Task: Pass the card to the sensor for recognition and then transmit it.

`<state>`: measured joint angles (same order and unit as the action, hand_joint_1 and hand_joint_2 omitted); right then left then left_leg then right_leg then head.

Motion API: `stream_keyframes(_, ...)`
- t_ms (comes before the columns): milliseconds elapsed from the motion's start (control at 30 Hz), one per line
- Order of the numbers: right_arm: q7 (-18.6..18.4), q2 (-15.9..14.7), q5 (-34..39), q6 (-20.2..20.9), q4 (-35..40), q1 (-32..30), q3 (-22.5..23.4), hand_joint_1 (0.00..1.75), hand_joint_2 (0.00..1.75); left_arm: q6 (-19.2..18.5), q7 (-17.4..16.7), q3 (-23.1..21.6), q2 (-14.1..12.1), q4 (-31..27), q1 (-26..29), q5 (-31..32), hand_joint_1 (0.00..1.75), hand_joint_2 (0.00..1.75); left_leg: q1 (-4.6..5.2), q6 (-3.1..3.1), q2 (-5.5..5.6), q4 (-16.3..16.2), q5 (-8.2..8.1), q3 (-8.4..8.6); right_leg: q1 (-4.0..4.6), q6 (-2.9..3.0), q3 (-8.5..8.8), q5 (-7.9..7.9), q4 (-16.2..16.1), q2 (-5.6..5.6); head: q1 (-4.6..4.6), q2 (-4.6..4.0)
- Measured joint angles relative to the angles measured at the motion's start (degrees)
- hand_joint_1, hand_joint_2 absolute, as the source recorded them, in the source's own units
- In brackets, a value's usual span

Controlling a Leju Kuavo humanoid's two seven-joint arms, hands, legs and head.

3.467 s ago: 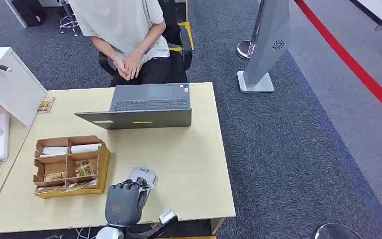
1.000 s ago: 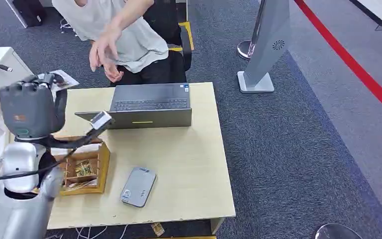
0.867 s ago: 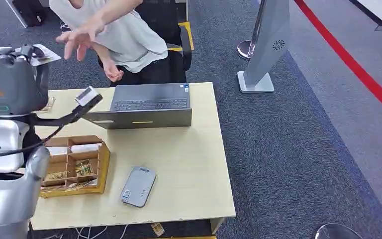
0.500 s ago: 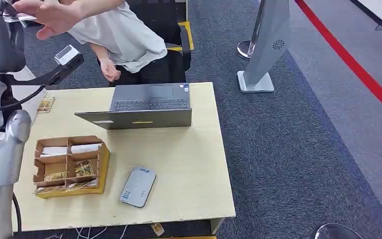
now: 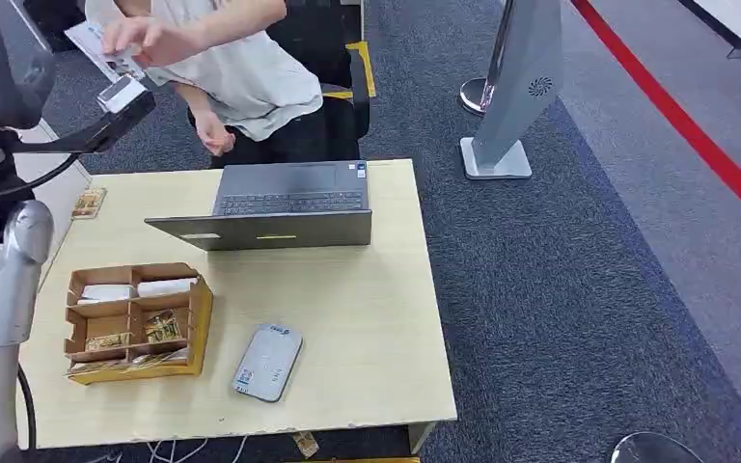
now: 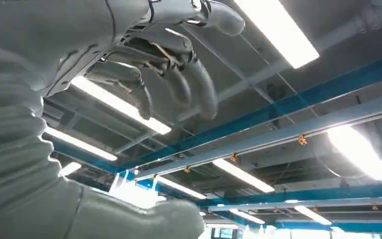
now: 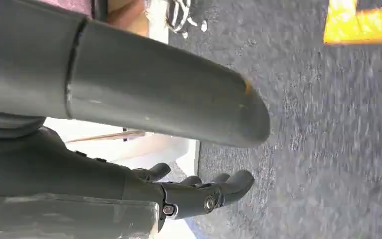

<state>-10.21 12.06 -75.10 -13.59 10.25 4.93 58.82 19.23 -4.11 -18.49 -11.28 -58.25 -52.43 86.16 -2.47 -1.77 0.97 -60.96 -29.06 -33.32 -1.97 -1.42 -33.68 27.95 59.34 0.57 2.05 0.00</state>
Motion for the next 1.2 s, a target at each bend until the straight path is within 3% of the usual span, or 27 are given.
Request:
stream_keyframes(267, -0.59, -1.16, 0.42, 1.15, 0.02, -0.07, 0.02, 0.0, 0.0, 0.89, -0.02, 0.11, -4.2, -0.81, 3.33, -0.48, 0.0, 1.75, 0.0, 0.0, -0.01, 0.09, 0.0, -0.01, 0.0, 0.0, 0.04, 0.01, 0.02, -0.02, 0.02, 0.0)
stream_keyframes(400, -0.77, -1.27, 0.7, 1.22, 0.02, -0.09, 0.15, 0.0, 0.0, 3.32, 0.11, 2.54, -9.65, -2.45, 9.46, -2.1, 0.0, 1.75, 0.04, -0.03, -0.31, 0.31, -0.02, 0.23, -0.05, 0.02, 0.07, 0.02, 0.04, 0.32, -0.04, 0.0)
stream_keyframes(633, -1.16, -1.49, 1.05, 1.22, 0.02, -0.38, 0.31, 0.0, 0.0, 8.31, 2.65, 14.0, -18.89, -6.43, 26.12, -6.84, 0.0, 1.75, 0.06, -0.09, -0.46, 0.6, -0.05, 0.35, -0.06, 0.21, 0.0, 0.15, 0.04, 0.45, -0.07, 0.0)
stream_keyframes(767, -1.29, -1.59, 1.09, 1.11, 0.02, -0.68, 0.33, 0.0, 0.0, 10.34, 5.29, 24.4, -22.38, -9.58, 38.34, -11.3, 0.0, 1.75, 0.06, -0.23, -0.73, 0.64, -0.15, 0.45, -0.05, 0.28, -0.1, 0.23, 0.01, 0.68, -0.2, 0.0)
stream_keyframes(967, -1.64, -1.7, 0.5, 1.24, 0.02, -0.74, 0.33, 0.0, 0.0, 11.52, 10.64, 39.2, -23.43, -10.75, 49.87, -13.66, 0.0, 1.75, 0.05, -0.24, -0.67, 0.65, -0.17, 0.36, -0.05, 0.3, -0.17, 0.29, -0.01, 0.58, -0.2, 0.0)
stream_keyframes(1100, -1.75, -1.73, 0.15, 1.48, 0.02, -0.68, 0.33, 0.0, 0.0, 13.02, 13.7, 44.16, -21.31, -10.73, 52.29, -12.1, 0.0, 1.75, 0.06, -0.23, -0.49, 0.64, -0.16, 0.32, -0.06, 0.3, -0.09, 0.28, -0.02, 0.36, -0.15, 0.0)
stream_keyframes(1200, -1.77, -1.73, -0.02, 1.5, 0.02, -0.66, 0.31, 0.0, 0.0, 14.36, 14.65, 44.87, -18.6, -10.67, 52.72, -9.92, 0.0, 1.75, 0.08, -0.21, -0.29, 0.63, -0.14, 0.34, -0.07, 0.29, 0.0, 0.28, -0.05, 0.16, -0.15, 0.0)
